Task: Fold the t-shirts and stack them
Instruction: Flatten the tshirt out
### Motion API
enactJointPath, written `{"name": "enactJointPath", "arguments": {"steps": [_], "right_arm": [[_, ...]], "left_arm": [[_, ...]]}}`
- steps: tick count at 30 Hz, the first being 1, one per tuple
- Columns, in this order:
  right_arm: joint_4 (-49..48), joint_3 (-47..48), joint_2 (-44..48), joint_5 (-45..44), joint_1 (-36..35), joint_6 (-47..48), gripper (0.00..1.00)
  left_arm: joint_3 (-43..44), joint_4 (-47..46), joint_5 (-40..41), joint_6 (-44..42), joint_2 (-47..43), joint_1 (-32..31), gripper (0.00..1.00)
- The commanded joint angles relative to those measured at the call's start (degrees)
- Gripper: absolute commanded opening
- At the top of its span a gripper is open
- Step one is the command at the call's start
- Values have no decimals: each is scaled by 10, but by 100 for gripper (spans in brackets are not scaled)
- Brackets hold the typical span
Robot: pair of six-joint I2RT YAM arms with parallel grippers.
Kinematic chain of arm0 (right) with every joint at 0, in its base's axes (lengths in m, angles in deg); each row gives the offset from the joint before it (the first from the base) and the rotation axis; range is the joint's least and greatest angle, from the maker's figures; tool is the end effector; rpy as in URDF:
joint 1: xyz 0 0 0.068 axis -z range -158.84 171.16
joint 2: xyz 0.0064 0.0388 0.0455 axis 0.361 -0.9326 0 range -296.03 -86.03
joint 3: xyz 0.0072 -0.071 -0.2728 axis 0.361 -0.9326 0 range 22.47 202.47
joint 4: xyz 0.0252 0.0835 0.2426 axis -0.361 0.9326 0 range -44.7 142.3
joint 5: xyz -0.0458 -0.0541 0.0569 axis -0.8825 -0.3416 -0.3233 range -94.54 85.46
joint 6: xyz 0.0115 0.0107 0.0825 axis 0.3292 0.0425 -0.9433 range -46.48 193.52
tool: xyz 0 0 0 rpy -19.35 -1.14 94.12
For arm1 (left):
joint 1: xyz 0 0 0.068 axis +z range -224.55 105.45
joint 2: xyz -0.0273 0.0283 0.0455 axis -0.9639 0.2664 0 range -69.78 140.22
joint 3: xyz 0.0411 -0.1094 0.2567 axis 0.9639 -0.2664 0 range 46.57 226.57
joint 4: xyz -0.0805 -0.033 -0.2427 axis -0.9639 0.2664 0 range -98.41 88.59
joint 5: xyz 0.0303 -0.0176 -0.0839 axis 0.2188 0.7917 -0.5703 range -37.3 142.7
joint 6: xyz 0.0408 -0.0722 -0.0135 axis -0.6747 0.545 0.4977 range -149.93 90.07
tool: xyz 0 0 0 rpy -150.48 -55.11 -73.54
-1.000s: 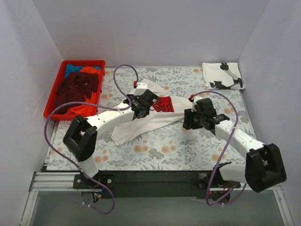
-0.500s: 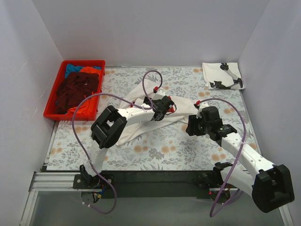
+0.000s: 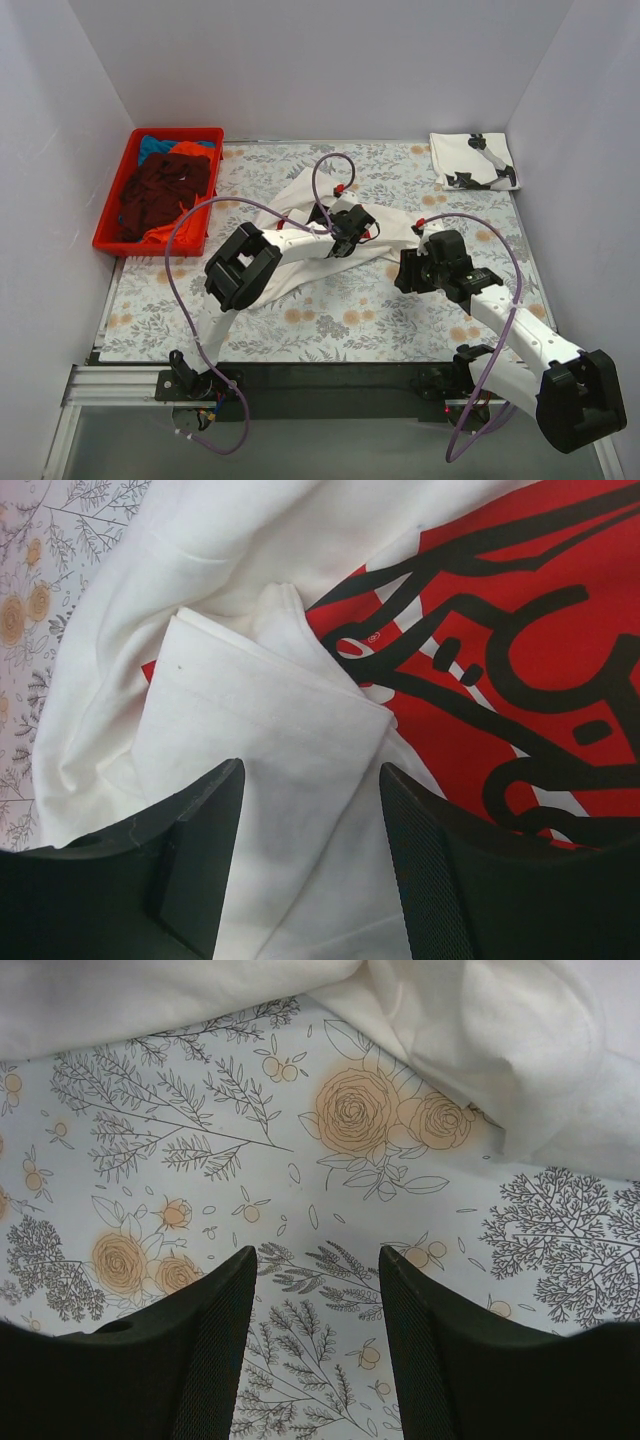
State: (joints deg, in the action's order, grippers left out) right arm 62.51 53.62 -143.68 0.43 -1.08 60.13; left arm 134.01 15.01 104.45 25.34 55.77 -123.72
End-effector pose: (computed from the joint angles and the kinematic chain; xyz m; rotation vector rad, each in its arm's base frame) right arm 0.2037 0.0901 0.1889 -0.2263 2.3557 0.4072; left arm 0.3463 -0.3124 0.1293 -0.3761 2.1204 0.2067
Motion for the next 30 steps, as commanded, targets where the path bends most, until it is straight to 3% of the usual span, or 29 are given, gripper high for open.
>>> {"name": "enactJointPath", "arguments": {"steps": [1,11,30], "right_arm": [[-22,-12,9,9,0,-4,59],[-29,-22,12,14,0,-5,59],[-37,-36,10,27,0,-6,58]], "left_arm": [[18,-11,19,-3,-1,0,56],[21,-27,93,-39,4,7,55],[-30,-2,100,5,-98,27,52]]}}
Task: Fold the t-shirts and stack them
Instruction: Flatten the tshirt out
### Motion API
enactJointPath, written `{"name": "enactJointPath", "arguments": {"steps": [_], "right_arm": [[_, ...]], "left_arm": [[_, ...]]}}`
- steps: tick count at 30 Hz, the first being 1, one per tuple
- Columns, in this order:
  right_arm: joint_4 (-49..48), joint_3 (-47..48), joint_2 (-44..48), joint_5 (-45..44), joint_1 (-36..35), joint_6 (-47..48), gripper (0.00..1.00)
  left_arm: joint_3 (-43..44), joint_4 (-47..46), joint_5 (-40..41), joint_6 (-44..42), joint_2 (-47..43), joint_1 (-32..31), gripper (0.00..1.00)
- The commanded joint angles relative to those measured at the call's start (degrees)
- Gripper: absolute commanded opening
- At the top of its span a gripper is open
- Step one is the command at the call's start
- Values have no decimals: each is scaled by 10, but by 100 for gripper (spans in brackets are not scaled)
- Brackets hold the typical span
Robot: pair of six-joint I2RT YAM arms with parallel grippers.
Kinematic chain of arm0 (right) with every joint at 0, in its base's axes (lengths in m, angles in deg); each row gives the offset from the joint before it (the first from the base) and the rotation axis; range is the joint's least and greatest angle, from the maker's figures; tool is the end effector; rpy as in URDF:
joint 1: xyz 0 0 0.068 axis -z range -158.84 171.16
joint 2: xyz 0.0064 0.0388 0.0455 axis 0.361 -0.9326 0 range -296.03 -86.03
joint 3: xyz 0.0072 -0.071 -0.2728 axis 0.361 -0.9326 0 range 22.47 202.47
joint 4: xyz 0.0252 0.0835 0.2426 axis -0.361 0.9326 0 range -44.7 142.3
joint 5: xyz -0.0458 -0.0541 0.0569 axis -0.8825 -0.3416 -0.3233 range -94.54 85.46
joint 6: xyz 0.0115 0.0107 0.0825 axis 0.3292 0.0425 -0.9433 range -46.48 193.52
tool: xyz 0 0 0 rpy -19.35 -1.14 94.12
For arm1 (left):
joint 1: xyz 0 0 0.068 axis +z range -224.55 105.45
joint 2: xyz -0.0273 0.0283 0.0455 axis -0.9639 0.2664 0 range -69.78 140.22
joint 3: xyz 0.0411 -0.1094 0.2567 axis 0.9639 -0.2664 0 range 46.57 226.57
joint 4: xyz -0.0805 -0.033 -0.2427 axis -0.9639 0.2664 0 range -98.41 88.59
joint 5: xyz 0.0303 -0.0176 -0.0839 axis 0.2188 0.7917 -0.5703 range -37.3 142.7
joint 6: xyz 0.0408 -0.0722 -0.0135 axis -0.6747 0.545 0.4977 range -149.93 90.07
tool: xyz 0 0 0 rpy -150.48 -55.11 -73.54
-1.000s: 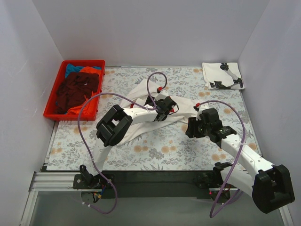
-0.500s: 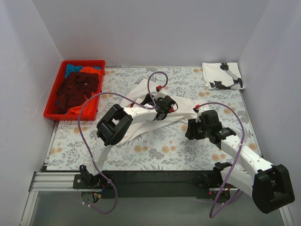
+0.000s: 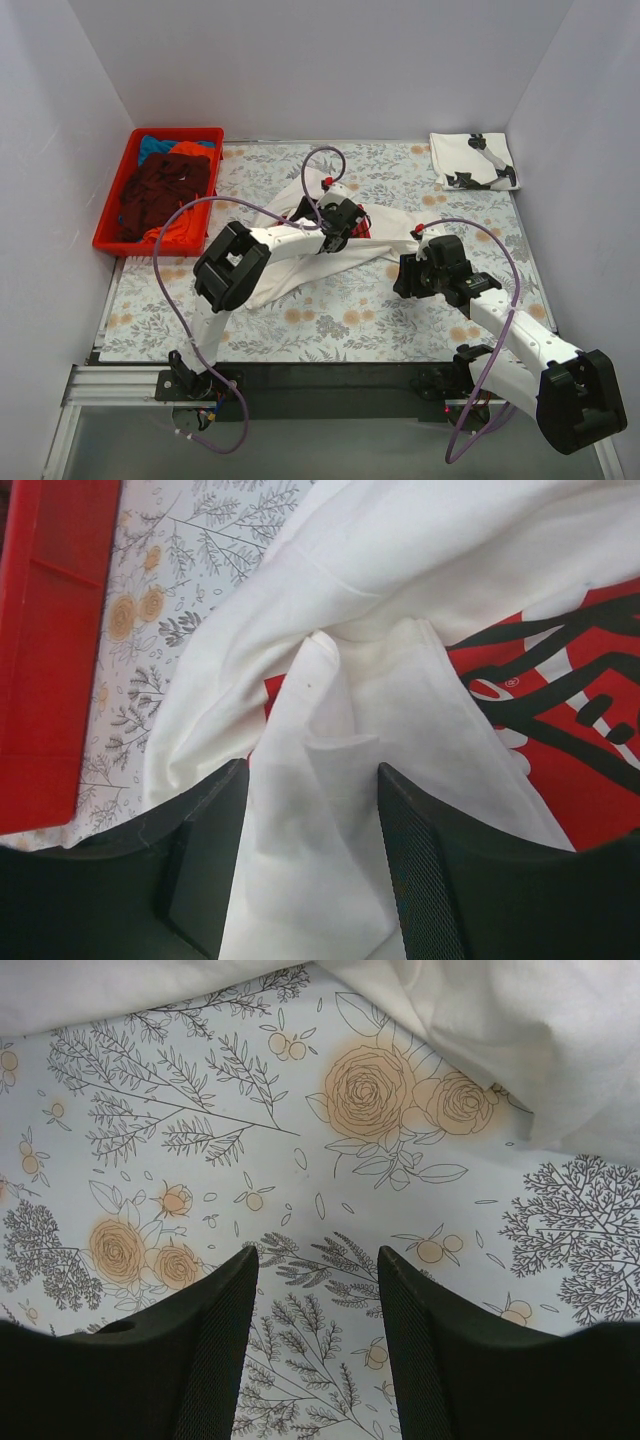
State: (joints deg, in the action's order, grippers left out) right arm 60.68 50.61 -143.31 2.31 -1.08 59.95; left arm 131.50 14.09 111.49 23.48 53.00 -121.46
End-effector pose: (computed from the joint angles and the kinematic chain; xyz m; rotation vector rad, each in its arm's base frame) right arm 0.1974 0.0901 0.1755 -0.2399 2.3729 0.4430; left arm 0.3539 -0.2862 0.1454 -0.4172 2.0103 0.3203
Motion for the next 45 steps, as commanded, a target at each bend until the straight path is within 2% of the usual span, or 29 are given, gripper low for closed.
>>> {"name": "enactJointPath", "arguments": {"steps": [1,10,31,36,41,45], "right_arm": [[-19,-8,6,8,0,-4,58],[-25,-12,4,11,0,-4,58],[-33,-21,-1,16,1,-5,57],[-33,-24,-1,15,0,-4,57],[-34,-25,-3,16,1,-4,57],[-36,-24,-1,15,1,-5,57]], "left_arm": [[-10,8,26,32,-76,5,52],[-49,40,-36,106,-122,22,52],[-49,40,-147,180,-81,40,51],[-36,40,-146,174,-72,41,35],[-28,43,-135,178,-73,42,36],[-41,52,-134,218,-84,45,50]]}}
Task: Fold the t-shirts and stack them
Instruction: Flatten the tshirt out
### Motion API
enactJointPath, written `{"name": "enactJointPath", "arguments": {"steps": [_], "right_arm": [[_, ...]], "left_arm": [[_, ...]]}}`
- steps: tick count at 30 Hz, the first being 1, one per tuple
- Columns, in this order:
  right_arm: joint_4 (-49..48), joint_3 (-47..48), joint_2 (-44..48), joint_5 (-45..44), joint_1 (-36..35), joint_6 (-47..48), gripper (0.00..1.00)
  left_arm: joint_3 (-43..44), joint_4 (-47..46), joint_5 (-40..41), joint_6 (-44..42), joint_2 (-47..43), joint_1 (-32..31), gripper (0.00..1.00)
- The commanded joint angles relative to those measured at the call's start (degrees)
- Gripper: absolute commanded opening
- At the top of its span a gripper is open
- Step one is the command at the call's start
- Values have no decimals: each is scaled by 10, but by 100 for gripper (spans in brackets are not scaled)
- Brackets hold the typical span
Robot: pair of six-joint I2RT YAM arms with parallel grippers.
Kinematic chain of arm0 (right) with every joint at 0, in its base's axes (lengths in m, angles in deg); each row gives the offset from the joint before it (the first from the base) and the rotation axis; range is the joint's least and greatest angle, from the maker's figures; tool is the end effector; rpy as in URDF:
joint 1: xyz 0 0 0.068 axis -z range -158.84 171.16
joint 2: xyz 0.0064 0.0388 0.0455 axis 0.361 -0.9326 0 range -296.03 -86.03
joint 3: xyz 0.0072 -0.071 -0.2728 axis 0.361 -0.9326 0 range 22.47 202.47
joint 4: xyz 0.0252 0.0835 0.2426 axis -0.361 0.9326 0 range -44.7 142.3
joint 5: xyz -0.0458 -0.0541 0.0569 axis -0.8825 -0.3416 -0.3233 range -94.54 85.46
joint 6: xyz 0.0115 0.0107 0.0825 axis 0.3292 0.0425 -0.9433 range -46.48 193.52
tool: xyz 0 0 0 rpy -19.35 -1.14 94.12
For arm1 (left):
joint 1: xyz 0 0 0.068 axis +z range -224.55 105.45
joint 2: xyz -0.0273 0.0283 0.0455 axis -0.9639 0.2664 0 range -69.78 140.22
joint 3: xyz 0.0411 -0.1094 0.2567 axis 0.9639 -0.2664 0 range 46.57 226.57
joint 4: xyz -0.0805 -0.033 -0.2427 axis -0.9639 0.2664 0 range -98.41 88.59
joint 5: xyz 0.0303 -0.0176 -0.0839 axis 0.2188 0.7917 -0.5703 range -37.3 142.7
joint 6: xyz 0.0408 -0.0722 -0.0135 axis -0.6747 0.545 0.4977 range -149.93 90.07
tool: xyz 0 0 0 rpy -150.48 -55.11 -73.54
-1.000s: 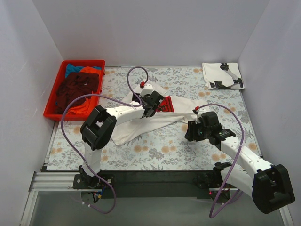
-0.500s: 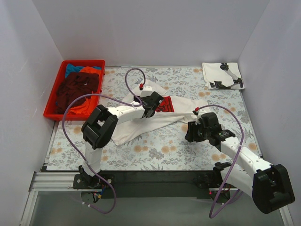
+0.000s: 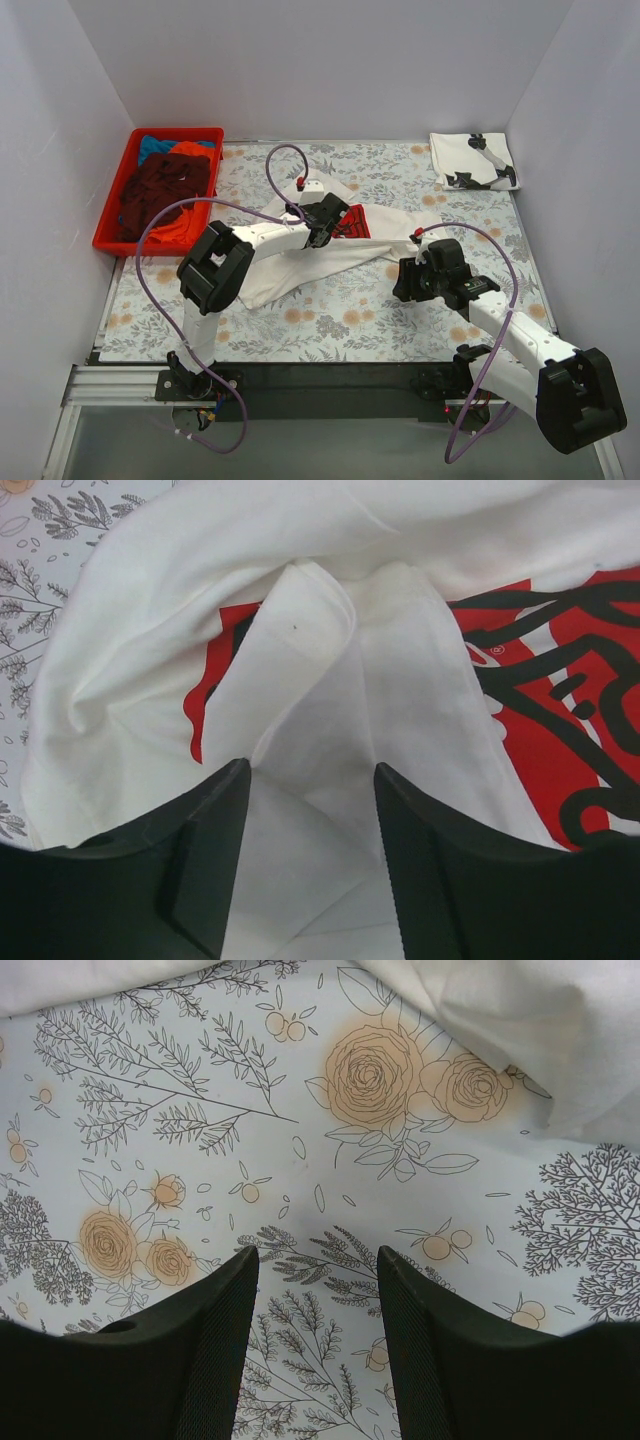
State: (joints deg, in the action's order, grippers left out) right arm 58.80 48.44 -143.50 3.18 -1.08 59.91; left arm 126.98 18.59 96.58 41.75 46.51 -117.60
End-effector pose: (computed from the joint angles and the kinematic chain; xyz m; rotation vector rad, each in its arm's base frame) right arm 0.1941 0.0900 0.1654 -0.2469 2.3825 0.4590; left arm 0.3488 -0.2560 0.1529 -0.7703 2.1327 0.0320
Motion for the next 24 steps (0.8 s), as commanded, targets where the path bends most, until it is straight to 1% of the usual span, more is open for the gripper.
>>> {"name": "enactJointPath", "arguments": {"steps": [1,4,6,10,13,17,19,21,22,24], "right_arm": [[-17,-2,-1,6,0,-5,57],[-19,-3,-4,7,1,-4,57],[-20,-3,-4,8,0,-4,57],[-21,-6,-4,9,1,-4,57],[-22,-6,-4,9,0,-4,57],[-24,-8,-5,12,1,-5,57],[-24,-7,-5,12,0,-5,57],[-24,-7,-7,12,0,-5,57],[-25,-7,-9,13,0,-5,57],[-25,-6,-8,14,1,-5,57]], "left_arm": [[0,7,13,43,-23,6,54],[-18,3,-3,77,-37,12,59],[-31,-18,-18,83,-53,16,59],[-64,-70,-41,78,-74,17,59],[-64,-79,-44,72,-70,17,55],[-52,-78,-43,60,-63,17,47],[-47,-79,-40,57,-64,17,39],[-44,-78,-36,51,-62,17,36],[-42,-78,-35,44,-60,17,30],[-38,-78,-34,37,-61,17,23]]}}
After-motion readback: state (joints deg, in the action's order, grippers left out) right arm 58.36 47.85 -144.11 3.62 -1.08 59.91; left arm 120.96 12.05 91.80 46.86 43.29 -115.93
